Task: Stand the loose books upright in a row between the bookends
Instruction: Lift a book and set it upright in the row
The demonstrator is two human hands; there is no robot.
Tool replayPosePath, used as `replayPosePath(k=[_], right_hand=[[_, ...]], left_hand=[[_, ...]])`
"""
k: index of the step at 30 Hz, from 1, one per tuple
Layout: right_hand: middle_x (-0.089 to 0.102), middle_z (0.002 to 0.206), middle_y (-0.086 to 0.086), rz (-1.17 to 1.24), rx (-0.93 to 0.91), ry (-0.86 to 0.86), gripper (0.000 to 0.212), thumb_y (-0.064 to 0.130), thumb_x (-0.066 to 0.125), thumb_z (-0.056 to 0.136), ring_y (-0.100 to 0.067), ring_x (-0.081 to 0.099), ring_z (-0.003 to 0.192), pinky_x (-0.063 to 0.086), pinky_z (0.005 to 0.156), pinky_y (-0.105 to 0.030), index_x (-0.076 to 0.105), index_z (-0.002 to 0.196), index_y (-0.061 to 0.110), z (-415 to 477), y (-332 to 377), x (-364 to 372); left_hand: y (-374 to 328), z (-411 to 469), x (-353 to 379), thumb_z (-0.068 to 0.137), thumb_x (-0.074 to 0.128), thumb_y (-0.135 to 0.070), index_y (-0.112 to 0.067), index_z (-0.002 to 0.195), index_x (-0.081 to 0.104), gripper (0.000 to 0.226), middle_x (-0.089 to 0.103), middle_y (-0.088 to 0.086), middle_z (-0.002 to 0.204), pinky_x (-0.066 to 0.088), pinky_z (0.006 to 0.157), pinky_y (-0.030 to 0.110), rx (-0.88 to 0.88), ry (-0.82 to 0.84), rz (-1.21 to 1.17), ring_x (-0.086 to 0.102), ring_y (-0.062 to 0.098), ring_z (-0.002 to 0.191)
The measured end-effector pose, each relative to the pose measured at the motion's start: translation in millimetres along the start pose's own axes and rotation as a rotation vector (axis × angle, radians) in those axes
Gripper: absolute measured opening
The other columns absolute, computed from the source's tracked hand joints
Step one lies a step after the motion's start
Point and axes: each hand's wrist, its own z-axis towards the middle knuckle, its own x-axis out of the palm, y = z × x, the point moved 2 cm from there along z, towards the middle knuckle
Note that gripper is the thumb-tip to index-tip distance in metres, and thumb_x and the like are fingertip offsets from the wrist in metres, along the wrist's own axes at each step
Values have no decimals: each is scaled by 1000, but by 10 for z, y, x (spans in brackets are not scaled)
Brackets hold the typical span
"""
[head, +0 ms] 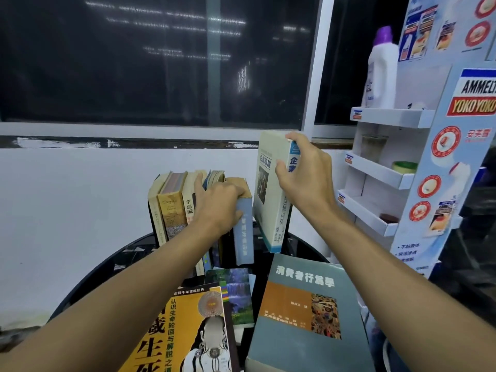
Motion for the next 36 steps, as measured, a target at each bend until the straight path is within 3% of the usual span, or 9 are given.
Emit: replayPosePath(k=[6,12,16,20,24,28,33,36], right_hand=[[67,123,-10,42,20,-22,51,13,68,92,-23,63,107,58,88,-38,52,140,13,-112,-174,361],[64,129,-10,37,53,6,51,15,66,95,-22,61,110,54,84,-28,49,143,13,-201,-282,619],[64,128,-11,42,47,17,50,13,66,94,-25,61,109,55,85,-32,50,142,12,-294,-334,710],[64,125,-12,42,59,36,50,11,66,93,-27,61,109,49,83,-25,52,141,11,-369,-425,786],[63,129,-14,66,80,50,49,10,65,93,-33,57,123,55,93,-41,52,140,13,-422,-503,850],[63,132,-12,73,75,61,49,12,64,94,-34,54,129,54,96,-43,52,141,13,-413,-525,876],[63,124,-7,92,81,169,49,17,63,95,-29,56,122,53,94,-44,51,142,17,-371,-527,864],[63,116,-3,90,58,277,49,21,60,96,-27,60,111,49,101,-47,52,144,17,-325,-482,823]], left_hand=[[9,13,0,87,73,-42,-34,116,67,30,69,-9,110,8,121,56,-12,-13,6,60,18,117],[8,6,-12,87,74,-41,-32,116,68,31,70,-9,108,10,119,55,-18,-31,1,62,18,115],[0,2,-24,86,75,-41,-35,118,68,33,70,-9,109,10,120,55,-23,-38,-12,61,18,117],[-5,2,-31,87,74,-41,-35,123,66,37,69,-10,119,9,120,54,-24,-37,-13,60,17,122],[-4,-7,-25,87,74,-42,-36,125,65,40,69,-11,123,10,121,54,-17,-43,-13,59,16,124],[-8,-2,-17,87,75,-43,-35,122,66,37,68,-12,124,10,119,53,-18,-38,-14,59,17,123],[0,-3,2,86,74,-42,-33,117,68,33,70,-11,115,12,118,53,-15,-48,-12,61,17,118],[4,1,2,86,74,-43,-35,117,67,33,70,-11,112,13,117,52,-13,-52,-4,63,17,116]])
